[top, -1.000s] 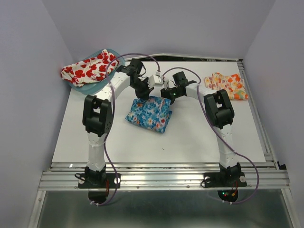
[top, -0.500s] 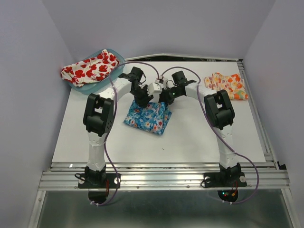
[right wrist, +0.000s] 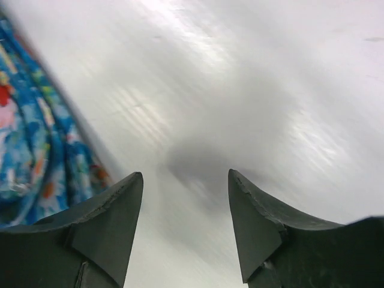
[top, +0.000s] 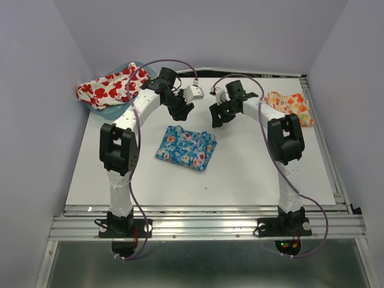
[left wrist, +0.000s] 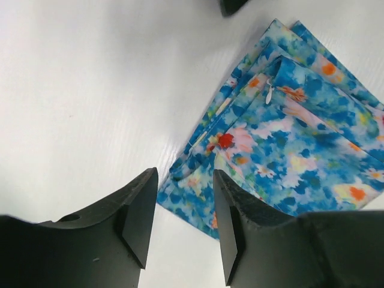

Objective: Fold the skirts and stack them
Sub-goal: Fold the skirt

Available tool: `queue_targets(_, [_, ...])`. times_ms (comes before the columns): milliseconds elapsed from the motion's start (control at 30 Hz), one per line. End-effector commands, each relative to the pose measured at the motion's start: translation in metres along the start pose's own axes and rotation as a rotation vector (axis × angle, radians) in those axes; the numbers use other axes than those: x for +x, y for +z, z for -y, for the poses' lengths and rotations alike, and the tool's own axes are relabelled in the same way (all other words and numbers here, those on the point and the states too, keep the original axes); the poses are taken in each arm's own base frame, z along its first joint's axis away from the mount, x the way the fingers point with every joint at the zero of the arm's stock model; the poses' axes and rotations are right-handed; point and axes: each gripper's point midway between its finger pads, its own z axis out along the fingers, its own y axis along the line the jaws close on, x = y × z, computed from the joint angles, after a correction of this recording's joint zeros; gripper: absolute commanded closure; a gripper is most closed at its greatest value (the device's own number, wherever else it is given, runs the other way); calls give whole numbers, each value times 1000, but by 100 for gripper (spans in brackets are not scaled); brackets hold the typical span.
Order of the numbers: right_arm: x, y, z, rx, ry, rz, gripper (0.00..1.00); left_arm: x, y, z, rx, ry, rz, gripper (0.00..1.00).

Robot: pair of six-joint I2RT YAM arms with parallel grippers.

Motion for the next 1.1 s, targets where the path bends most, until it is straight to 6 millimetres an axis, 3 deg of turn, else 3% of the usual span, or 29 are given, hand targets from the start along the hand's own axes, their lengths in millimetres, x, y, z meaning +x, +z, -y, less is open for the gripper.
queue_targets(0, [-60, -77, 27, 152, -45, 142, 37, -19, -59, 3, -54, -95, 86, 48])
queue_targets(133, [-70, -102, -18, -16, 30, 181, 43, -12, -59, 31, 11, -209, 159, 50])
queue_targets(167, [-71, -109, -43, -103, 43, 194, 45, -4, -55, 47, 42, -297, 164, 50])
queue_targets(233, [-78, -124, -74, -188, 109, 232, 46, -7, -50, 52, 55, -344, 221, 51])
queue_targets(267, [-66, -117, -98, -274, 133, 206, 46, 3, -46, 66, 76, -416, 216, 52])
queue_targets(333, [-68, -119, -129, -358, 180, 220, 46, 1, -41, 67, 61, -445, 273, 55])
queue_targets(367, [-66, -121, -156, -430, 173, 207, 45, 14, -34, 78, 73, -491, 262, 56])
queue_targets(500, [-38, -97, -210, -577, 264, 112, 40, 32, -14, 78, 53, -630, 266, 58])
queue_targets(533, [-31, -91, -214, -594, 277, 94, 39, 37, -10, 77, 53, -657, 261, 58])
queue_targets(700, [21, -38, -201, -547, 383, -33, 39, 52, 9, 59, 41, -768, 291, 57])
queue_targets(733, [43, -23, -191, -485, 416, -76, 38, 58, 14, 53, 33, -795, 284, 57])
queue_targets(833, [68, -12, -175, -415, 424, -116, 38, 68, 21, 41, 21, -857, 291, 58])
queue_targets(967, [77, -9, -127, -274, 437, -96, 37, 89, 29, 23, -13, -948, 298, 59])
queue_targets(1067, [73, -7, -100, -204, 403, -79, 36, 100, 40, 24, -14, -988, 280, 59])
